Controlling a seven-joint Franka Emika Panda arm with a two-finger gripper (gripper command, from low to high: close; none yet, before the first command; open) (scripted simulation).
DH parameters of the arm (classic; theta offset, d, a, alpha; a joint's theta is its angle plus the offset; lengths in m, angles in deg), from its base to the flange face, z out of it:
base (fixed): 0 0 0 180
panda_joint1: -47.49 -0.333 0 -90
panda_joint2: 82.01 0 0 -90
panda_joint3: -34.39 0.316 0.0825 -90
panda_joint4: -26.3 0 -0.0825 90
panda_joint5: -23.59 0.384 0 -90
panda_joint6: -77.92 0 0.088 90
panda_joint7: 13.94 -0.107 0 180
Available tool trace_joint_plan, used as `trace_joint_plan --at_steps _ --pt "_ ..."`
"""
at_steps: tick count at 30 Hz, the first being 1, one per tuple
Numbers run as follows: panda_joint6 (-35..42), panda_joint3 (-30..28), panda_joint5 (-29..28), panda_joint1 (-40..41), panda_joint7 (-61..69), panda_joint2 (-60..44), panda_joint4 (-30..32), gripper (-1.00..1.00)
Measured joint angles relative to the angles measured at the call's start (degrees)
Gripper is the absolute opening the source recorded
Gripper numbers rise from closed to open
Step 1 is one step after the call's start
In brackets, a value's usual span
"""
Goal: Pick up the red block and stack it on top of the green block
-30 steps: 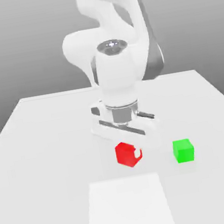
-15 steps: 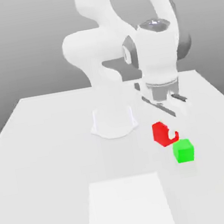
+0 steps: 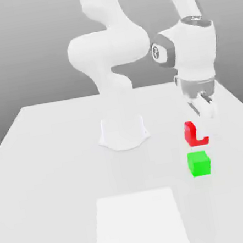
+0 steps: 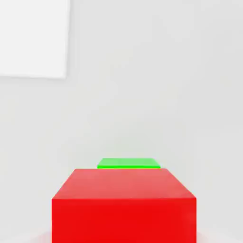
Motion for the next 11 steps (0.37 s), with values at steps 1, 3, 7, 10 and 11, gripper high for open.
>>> trace_joint_plan --at_steps 1,3,7,10,11 --pt "-1.1 0.9 -1.3 1.3 -0.9 -1.1 0.0 -1.00" --pt "-3.2 2.5 -3.9 3.7 -2.6 -3.4 0.1 -1.00" --pt "-7.2 5.9 -8.8 8.6 -5.9 -7.8 0.1 -1.00" --pt "-10.1 12.2 -9.7 15.0 -6.4 -10.6 0.0 -1.00" --pt "-11.0 14.5 -9.8 17.4 -6.5 -11.5 0.0 -1.00"
